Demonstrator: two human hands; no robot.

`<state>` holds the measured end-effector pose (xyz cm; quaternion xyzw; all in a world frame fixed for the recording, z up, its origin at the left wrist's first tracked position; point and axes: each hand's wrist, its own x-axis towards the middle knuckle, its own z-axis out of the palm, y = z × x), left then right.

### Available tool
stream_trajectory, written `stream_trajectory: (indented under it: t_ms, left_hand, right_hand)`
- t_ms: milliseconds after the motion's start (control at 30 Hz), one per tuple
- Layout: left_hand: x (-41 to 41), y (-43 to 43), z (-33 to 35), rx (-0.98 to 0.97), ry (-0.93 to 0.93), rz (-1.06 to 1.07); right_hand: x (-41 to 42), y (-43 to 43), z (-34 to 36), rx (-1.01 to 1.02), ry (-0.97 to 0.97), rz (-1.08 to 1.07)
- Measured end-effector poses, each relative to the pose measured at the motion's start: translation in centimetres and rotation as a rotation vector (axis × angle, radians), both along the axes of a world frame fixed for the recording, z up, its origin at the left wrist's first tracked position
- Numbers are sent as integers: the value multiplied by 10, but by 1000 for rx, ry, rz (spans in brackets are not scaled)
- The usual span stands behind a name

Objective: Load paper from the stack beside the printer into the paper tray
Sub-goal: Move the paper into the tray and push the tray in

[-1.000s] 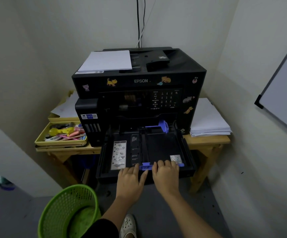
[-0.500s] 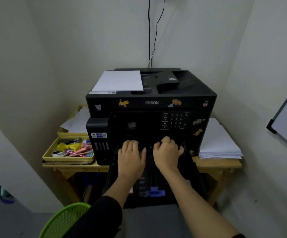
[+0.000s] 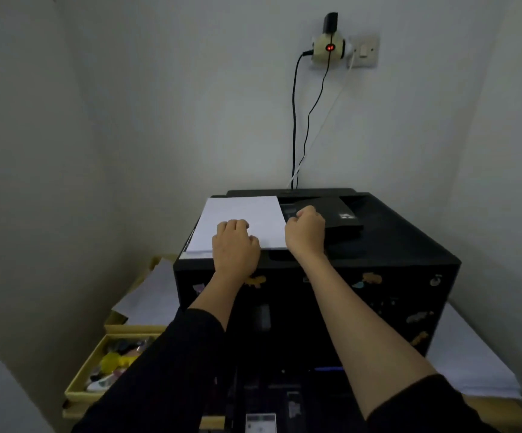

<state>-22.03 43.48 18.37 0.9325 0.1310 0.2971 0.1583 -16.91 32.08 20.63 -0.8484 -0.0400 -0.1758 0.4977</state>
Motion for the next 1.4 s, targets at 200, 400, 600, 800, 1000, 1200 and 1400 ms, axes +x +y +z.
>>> stream_trajectory:
  t_ms: [200,400,600,800,1000,1200,1400]
  left_hand:
    - [38,27,10,57,315,36]
    - [54,30,18,80,392,36]
    - [58,38,24,34,436,37]
    - [66,54,51,-371,340,95]
    - [71,82,61,-1109,158,11]
    - [68,78,63,-1026,-31,6]
    - [67,65,78,-686,-332,111]
  right_hand:
    - [58,21,7,-42,327,78]
    - [84,31,11,19,546,177]
    - [89,48,21,-272,420,210]
    - [92,29,31,97,293,165]
    - [89,-7,50,197,371,205]
    - [79,-6,55,223,180,209]
    - [64,25,62,187,-111,182]
